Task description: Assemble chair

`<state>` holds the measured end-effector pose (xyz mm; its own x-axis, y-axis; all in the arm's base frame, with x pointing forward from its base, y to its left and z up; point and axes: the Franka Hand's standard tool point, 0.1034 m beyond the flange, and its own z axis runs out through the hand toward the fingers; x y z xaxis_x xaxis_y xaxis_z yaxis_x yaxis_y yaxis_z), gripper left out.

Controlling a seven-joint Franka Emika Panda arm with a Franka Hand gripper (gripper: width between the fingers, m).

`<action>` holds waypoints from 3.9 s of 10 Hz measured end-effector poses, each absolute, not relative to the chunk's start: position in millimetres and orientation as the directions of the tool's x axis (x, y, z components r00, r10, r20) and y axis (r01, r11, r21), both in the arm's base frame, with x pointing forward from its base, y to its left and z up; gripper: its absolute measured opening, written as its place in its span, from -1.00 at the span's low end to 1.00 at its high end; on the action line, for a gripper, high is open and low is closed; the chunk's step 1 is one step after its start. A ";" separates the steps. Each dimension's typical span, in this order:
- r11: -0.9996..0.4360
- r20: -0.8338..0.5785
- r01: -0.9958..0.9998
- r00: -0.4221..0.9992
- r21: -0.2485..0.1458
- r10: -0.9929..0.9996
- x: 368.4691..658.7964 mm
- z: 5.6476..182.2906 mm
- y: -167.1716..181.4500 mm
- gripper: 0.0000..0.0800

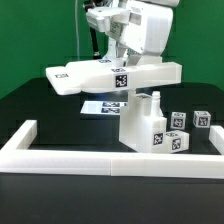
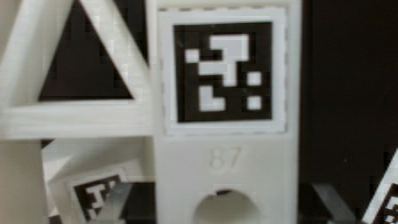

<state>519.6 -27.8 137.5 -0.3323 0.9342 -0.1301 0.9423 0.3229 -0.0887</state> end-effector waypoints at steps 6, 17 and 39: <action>0.334 -0.141 0.943 -0.329 0.007 0.934 525.5 136.8 -27.9 -0.27; 0.417 -0.152 0.909 -0.414 -0.010 0.898 524.1 130.8 -23.7 -0.27; 0.464 -0.151 0.885 -0.462 -0.024 0.874 522.1 123.6 -10.1 -0.27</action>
Offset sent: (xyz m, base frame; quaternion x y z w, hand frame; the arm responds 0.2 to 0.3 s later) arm 0.0000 0.0000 0.0000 -0.0650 0.0000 0.0000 0.9979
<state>522.1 -10.1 123.6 -0.4624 0.8738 -0.1506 0.8854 0.4643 -0.0245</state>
